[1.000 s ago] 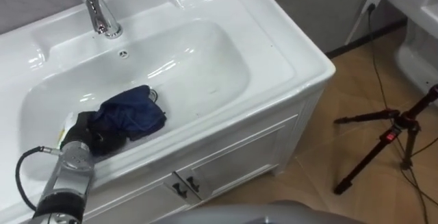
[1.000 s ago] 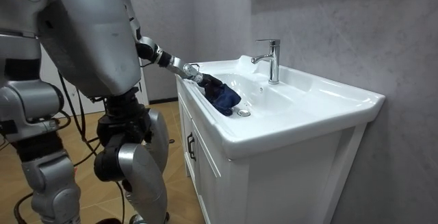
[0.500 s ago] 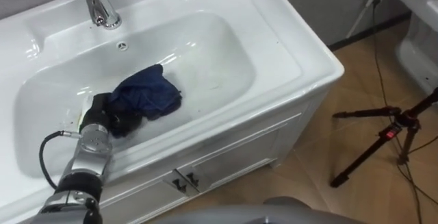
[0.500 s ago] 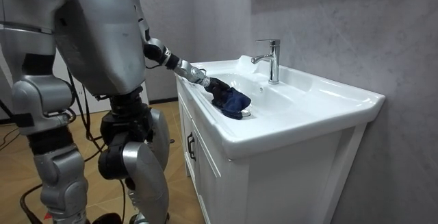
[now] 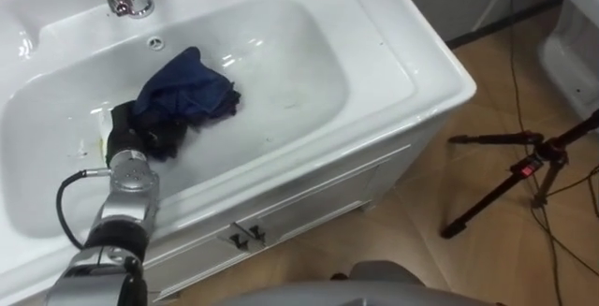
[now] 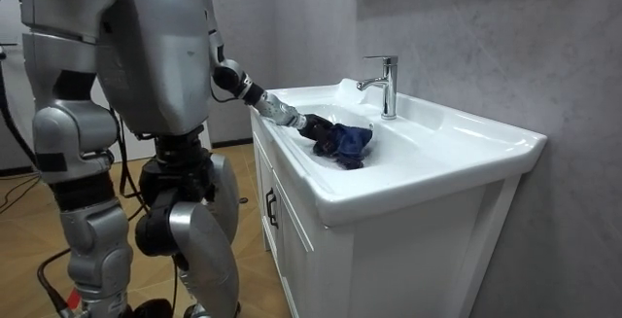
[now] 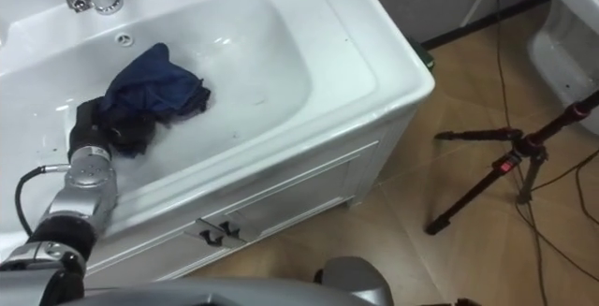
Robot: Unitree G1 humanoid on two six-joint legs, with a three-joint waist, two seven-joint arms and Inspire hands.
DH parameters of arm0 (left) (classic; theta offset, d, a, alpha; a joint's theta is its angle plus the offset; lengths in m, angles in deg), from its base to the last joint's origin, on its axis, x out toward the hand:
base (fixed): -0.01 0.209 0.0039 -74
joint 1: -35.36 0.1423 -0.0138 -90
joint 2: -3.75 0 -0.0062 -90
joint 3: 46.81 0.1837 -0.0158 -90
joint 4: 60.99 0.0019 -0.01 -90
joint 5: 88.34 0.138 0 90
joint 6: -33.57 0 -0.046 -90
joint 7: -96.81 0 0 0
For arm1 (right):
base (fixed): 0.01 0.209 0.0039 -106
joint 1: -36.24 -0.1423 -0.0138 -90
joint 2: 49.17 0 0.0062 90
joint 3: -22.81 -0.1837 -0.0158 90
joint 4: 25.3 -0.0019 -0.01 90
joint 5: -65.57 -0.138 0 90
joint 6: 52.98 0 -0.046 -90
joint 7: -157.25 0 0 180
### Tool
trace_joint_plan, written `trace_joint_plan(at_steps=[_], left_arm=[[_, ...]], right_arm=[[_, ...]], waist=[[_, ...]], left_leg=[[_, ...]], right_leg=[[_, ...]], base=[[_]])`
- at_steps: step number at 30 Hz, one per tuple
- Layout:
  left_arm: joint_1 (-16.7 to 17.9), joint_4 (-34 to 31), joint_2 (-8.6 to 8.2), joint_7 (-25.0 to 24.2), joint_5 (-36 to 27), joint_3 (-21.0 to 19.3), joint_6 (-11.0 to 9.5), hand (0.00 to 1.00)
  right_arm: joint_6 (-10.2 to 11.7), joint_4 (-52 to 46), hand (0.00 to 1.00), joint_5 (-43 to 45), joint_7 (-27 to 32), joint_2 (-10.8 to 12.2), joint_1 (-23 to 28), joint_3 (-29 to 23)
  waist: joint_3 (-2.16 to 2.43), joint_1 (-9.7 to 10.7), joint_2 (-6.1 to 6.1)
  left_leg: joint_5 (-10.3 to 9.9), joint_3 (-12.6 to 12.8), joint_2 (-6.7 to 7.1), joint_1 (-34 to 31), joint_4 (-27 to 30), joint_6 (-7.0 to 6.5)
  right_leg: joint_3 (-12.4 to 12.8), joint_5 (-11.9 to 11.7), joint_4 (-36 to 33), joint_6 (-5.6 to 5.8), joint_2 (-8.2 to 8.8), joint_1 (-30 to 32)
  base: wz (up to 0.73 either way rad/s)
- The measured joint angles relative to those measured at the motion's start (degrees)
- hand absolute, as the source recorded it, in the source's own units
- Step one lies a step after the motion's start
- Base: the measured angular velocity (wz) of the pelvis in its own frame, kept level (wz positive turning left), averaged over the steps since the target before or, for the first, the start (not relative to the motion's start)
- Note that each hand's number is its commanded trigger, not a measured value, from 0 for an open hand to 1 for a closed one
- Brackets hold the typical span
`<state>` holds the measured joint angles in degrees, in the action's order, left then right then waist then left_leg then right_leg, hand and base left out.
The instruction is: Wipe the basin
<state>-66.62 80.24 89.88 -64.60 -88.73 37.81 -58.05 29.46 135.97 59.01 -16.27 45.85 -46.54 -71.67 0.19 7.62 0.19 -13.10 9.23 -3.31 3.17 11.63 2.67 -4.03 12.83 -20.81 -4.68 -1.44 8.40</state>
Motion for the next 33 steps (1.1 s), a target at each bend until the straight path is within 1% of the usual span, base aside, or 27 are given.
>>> trace_joint_plan(at_steps=[2,5,7,9,13,14,17,20,23,26,28,30,32,33], left_arm=[[-1.62,2.73,0.09,0.08,-3.66,-0.01,-0.58,1.00],[-3.64,5.89,0.51,-0.03,-6.00,0.00,-0.45,1.00],[-4.19,6.78,0.65,-0.24,-6.35,-0.07,-0.09,1.00],[-4.28,7.12,0.76,-0.58,-6.40,-0.18,0.20,1.00],[-5.77,10.14,2.08,-2.78,-7.00,-0.96,0.55,1.00],[-6.25,11.08,2.30,-2.97,-8.03,-1.43,0.61,1.00],[-7.53,13.33,3.36,-3.36,-12.48,-1.52,1.03,1.00],[-8.31,14.63,4.45,-3.74,-15.68,-2.07,2.05,1.00],[-8.60,15.60,5.12,-3.80,-18.16,-3.42,2.96,1.00],[-8.87,17.34,5.45,-3.83,-18.21,-3.47,3.11,1.00],[-9.26,18.42,5.66,-4.18,-18.20,-4.10,3.06,1.00],[-9.18,19.34,6.12,-4.76,-18.24,-5.71,3.14,1.00],[-8.91,20.10,7.15,-5.57,-19.43,-6.64,3.87,1.00],[-8.75,20.26,7.30,-5.70,-19.43,-6.90,3.88,1.00]], right_arm=[[-0.02,-0.04,0.00,0.04,-0.03,0.10,0.30,0.47],[-0.02,-0.30,0.00,0.06,-0.26,0.10,0.40,1.00],[-0.04,-0.22,0.00,0.25,-0.51,0.03,0.61,0.99],[-0.06,0.01,0.00,0.28,-1.20,0.02,1.14,0.97],[-0.15,0.02,0.00,0.53,-2.40,-0.17,2.35,0.90],[-0.13,0.01,0.00,0.69,-2.43,-0.18,2.38,0.76],[-0.02,-0.09,0.00,1.97,-2.45,-0.18,2.35,0.73],[-0.07,0.06,0.00,2.04,-2.44,-0.18,2.39,0.76],[-0.11,0.08,0.00,1.93,-2.43,-0.35,2.39,0.78],[-0.26,0.52,0.00,1.89,-2.43,-0.38,2.32,0.82],[-0.85,0.64,0.00,1.86,-2.41,-0.38,2.32,0.74],[-1.18,0.83,0.00,1.67,-2.32,-0.38,2.41,0.72],[-1.28,-0.08,0.00,1.30,-2.24,-0.60,2.45,0.72],[-1.28,-0.02,0.00,1.32,-2.24,-0.61,2.50,0.72]], waist=[[-0.03,0.00,0.04],[-0.11,0.03,0.21],[-0.19,0.00,0.40],[-0.15,0.07,0.52],[-0.04,-0.07,0.91],[0.04,0.00,1.11],[0.01,-0.02,1.43],[0.04,-0.02,1.52],[0.08,-0.02,1.78],[0.02,-0.04,1.90],[0.02,-0.08,1.90],[0.05,-0.27,1.99],[0.11,-0.54,2.40],[0.14,-0.54,2.49]], left_leg=[[0.00,0.05,0.00,0.38,0.16,0.00],[-0.02,0.05,0.00,0.34,0.68,-0.01],[-0.02,0.06,0.01,0.14,1.38,0.00],[-0.01,0.10,-0.04,-0.08,1.72,0.00],[-0.01,0.30,-0.11,-0.49,2.04,0.00],[-0.01,0.36,-0.11,-0.54,2.04,0.00],[-0.02,0.34,-0.10,-0.66,2.13,0.00],[-0.03,0.34,-0.08,-1.12,3.38,0.00],[-0.03,0.31,-0.11,-1.64,4.21,0.00],[-0.03,0.36,-0.08,-1.65,4.28,0.00],[-0.03,0.36,-0.05,-1.66,4.42,0.00],[-0.03,0.57,-0.07,-1.57,4.82,0.00],[-0.03,1.31,-0.25,-1.64,5.25,-0.01],[-0.03,1.47,-0.28,-1.57,5.25,-0.01]], right_leg=[[0.03,0.01,0.06,0.01,0.00,-0.59],[0.53,0.06,-0.01,0.06,-0.08,-0.65],[0.89,0.07,-0.02,0.08,-0.17,-0.38],[0.91,0.05,-0.04,0.04,-0.20,-0.50],[1.08,-0.08,-0.91,-0.29,-0.21,0.01],[1.20,-0.14,-1.08,-0.40,-0.23,0.27],[2.19,-0.16,-1.63,-0.45,-0.56,0.94],[2.69,-0.09,-2.05,-0.55,-0.65,1.50],[3.15,-0.15,-2.47,-0.69,-0.77,1.86],[3.30,0.20,-3.11,-0.90,-0.79,1.92],[3.50,0.50,-3.64,-0.91,-0.82,2.06],[3.78,0.69,-3.90,-0.90,-0.87,2.01],[3.86,0.67,-3.91,-1.00,-0.91,1.96],[3.85,0.64,-3.90,-1.08,-0.92,1.87]], base=[[0.00],[0.00],[-0.04],[-0.02],[-0.07],[-0.13],[-0.14],[-0.09],[-0.07],[-0.02],[0.02],[-0.06],[-0.06],[0.00]])
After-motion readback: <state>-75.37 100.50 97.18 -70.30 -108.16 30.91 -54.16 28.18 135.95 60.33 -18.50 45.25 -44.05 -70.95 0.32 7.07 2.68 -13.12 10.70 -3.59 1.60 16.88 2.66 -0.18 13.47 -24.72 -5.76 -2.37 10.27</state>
